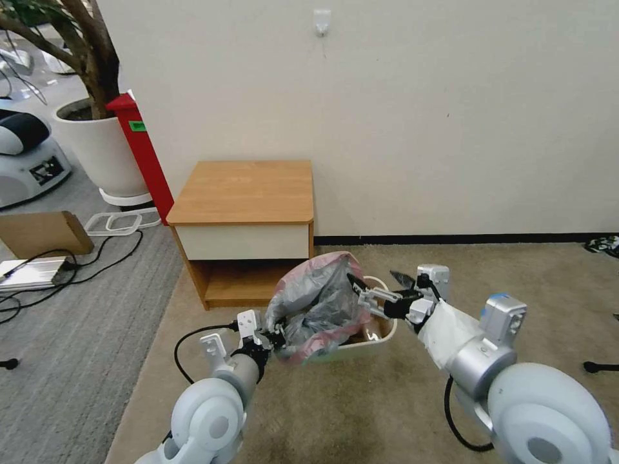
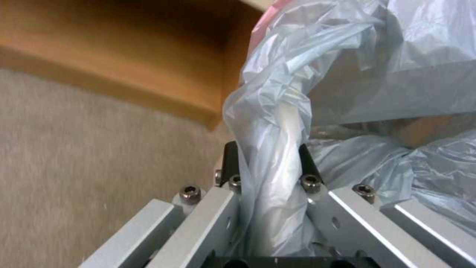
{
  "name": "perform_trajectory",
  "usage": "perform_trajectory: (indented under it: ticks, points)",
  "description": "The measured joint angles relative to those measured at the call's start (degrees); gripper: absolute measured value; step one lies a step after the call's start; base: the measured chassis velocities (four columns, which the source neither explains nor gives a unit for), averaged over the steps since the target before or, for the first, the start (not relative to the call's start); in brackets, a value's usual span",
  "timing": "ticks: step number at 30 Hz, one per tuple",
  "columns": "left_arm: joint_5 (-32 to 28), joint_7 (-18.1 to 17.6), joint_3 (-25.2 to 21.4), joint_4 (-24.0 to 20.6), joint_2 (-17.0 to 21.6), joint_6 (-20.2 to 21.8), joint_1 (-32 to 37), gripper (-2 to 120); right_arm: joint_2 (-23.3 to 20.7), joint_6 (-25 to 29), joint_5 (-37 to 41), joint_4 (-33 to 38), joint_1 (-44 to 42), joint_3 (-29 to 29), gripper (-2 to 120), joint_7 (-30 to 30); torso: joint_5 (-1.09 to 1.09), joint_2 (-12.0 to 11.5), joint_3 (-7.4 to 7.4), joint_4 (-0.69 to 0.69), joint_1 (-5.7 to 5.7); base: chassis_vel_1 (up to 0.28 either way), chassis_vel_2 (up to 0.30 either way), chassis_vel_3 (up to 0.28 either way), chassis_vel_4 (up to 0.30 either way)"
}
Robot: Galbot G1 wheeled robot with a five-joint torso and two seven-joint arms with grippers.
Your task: Pick up the garbage bag from the table and place it over the trash can.
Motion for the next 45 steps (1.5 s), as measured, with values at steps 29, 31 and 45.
perform_trajectory:
  ticks: [29, 31, 45]
  points:
    - [17.4, 9.7, 2.0, 1.1, 1.4, -11.5, 0.7, 3, 1.3, -1.3, 6.2, -1.2, 6.0, -7.8, 100, 13.1, 0.01, 0.0, 0.0, 0.0, 0.0, 0.0, 0.0, 0.0, 0.0]
    - [18.6, 10.7, 2.1, 1.3, 1.5, -12.7, 0.7, 3, 1.9, -1.4, 7.2, -2.6, 6.6, -8.5, 100, 14.2, 0.01, 0.0, 0.0, 0.01, 0.0, 0.0, 0.0, 0.0, 0.0]
    - [19.8, 12.2, 2.4, 1.3, 1.7, -14.2, 0.6, 3, 3.2, -0.7, 8.4, -5.0, 7.3, -9.5, 72, 15.7, 0.01, 0.0, 0.0, 0.0, 0.0, 0.0, 0.0, 0.0, 0.0]
